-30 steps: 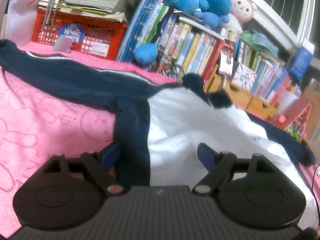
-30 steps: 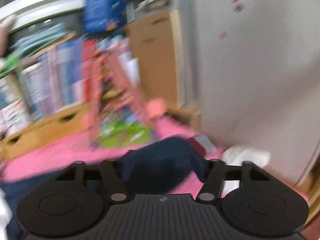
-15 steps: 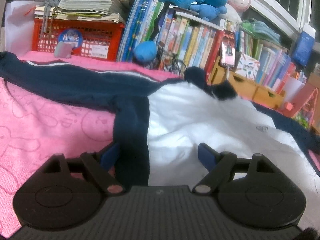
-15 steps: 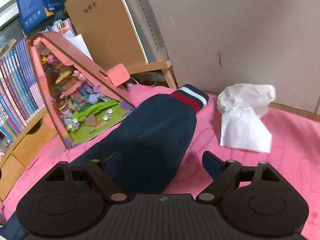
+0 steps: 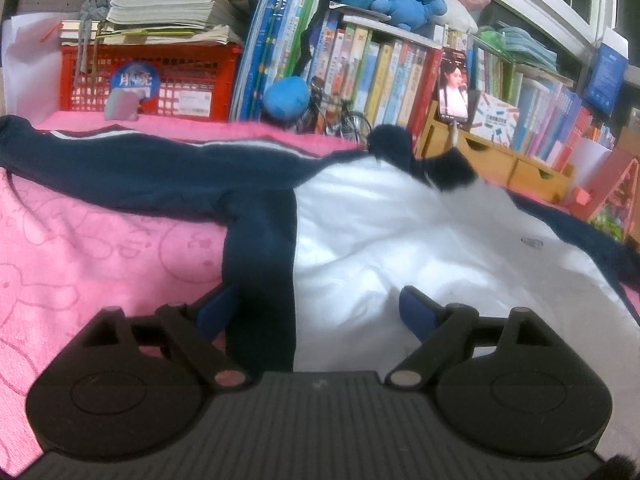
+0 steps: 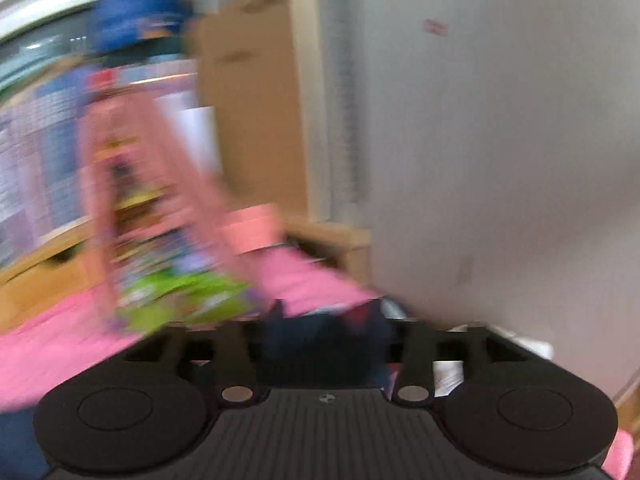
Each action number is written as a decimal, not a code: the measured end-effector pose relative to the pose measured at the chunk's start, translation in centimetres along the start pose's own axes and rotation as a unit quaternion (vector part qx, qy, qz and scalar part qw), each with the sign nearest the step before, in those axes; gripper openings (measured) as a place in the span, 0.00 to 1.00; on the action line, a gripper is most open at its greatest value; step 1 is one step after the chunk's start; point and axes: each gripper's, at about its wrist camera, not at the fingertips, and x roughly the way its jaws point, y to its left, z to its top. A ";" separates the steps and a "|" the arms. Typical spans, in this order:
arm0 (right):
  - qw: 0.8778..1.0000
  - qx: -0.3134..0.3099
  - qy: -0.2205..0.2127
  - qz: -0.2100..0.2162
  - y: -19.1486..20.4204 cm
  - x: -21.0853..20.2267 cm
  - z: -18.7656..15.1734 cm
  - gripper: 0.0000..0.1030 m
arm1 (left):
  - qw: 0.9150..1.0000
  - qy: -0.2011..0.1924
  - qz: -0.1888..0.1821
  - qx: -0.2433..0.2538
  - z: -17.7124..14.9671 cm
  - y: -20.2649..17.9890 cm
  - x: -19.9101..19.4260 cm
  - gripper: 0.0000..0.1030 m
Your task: Fold clothes
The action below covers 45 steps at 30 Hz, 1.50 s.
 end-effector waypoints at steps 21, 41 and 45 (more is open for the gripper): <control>0.824 -0.346 0.144 0.424 35.2 -15.9 -14.7 0.83 | 0.989 0.063 -0.032 0.132 3.9 -5.6 6.7 0.58; 0.992 -0.106 0.064 0.036 5.3 -10.5 0.6 0.64 | 0.992 0.029 0.051 0.114 5.3 1.1 3.3 0.56; 0.987 -0.145 0.021 0.061 5.5 -16.7 1.5 0.71 | 0.994 0.013 0.028 0.102 5.3 0.8 1.2 0.57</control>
